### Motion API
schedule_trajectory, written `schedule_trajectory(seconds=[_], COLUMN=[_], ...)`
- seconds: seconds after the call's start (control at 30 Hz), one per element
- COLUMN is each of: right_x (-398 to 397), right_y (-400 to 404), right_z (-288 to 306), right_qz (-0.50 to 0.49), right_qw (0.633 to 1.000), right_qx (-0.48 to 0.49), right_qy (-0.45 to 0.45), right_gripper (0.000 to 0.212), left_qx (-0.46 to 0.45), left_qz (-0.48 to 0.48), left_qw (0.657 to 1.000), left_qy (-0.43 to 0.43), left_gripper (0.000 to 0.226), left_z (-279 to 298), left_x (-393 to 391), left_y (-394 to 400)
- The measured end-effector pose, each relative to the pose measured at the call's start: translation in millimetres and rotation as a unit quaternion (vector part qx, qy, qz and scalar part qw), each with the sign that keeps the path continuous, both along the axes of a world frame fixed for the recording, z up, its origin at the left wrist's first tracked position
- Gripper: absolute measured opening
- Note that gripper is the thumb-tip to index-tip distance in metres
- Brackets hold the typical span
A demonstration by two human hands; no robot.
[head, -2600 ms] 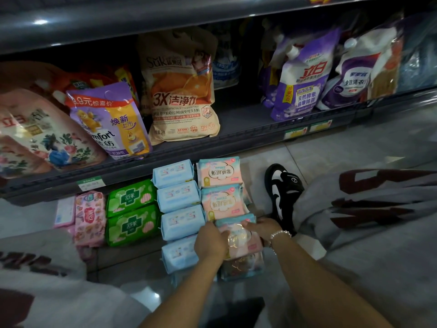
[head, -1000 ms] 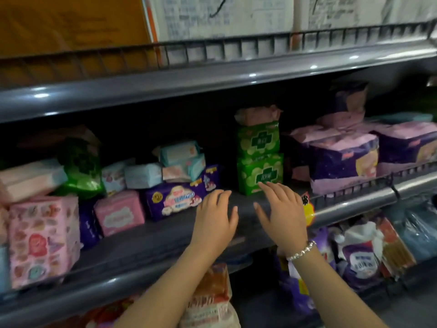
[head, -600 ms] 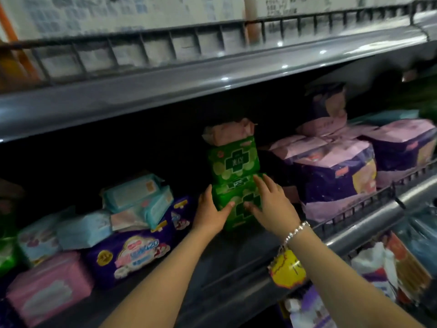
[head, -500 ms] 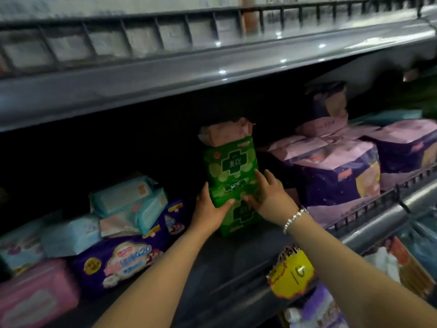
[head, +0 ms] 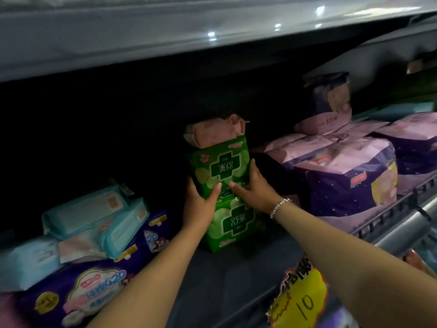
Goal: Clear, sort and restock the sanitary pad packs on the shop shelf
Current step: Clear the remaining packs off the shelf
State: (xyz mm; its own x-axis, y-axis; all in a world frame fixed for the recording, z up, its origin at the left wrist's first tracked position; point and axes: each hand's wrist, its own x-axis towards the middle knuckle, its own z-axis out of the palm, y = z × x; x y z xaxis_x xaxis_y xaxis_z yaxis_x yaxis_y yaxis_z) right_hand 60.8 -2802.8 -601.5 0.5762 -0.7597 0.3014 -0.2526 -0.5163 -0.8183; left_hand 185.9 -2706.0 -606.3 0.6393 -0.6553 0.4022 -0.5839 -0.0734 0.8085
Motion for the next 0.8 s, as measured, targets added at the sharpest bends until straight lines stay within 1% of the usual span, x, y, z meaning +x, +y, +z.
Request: schedule_trajectory(seconds=[0.1, 0.23, 0.33, 0.43, 0.47, 0.6, 0.67, 0.8], right_x=[0.8, 1.3, 3.3, 0.6, -0.5, -7.4, -10.1, -19.4], right_y=[0.9, 0.9, -2.8, 5.2, 7.0, 19.5, 27.8, 54.2], right_z=[-2.6, -4.1, -4.8, -0.2, 0.4, 6.2, 10.0, 17.0], right_qz=[-0.006, 0.011, 0.024, 0.051, 0.054, 0.064, 0.067, 0.061], right_qw=[0.999, 0.998, 0.999, 0.994, 0.991, 0.984, 0.981, 0.984], right_qx=[-0.026, -0.037, 0.024, 0.084, 0.101, 0.152, 0.165, 0.151], right_qy=[0.035, 0.039, -0.013, -0.055, -0.066, -0.074, -0.072, -0.068], right_gripper=[0.097, 0.091, 0.095, 0.071, 0.067, 0.067, 0.067, 0.065], left_qx=[-0.032, -0.057, -0.05, -0.061, -0.066, -0.074, -0.082, -0.075], left_qz=[0.013, 0.018, 0.009, 0.006, 0.004, 0.008, 0.016, 0.03], left_qw=[0.999, 0.997, 0.997, 0.996, 0.995, 0.992, 0.991, 0.989], left_qy=[0.024, 0.049, 0.055, 0.065, 0.072, 0.097, 0.101, 0.124], left_gripper=[0.084, 0.091, 0.088, 0.079, 0.078, 0.076, 0.075, 0.073], left_z=[-2.2, -3.3, -1.8, -3.8, -3.8, -2.3, 0.1, 6.3], left_x=[2.0, 3.4, 0.8, -2.5, -4.2, -12.6, -18.0, -32.1], left_y=[-2.3, -1.2, 0.5, 3.6, 5.4, 14.6, 22.2, 47.6])
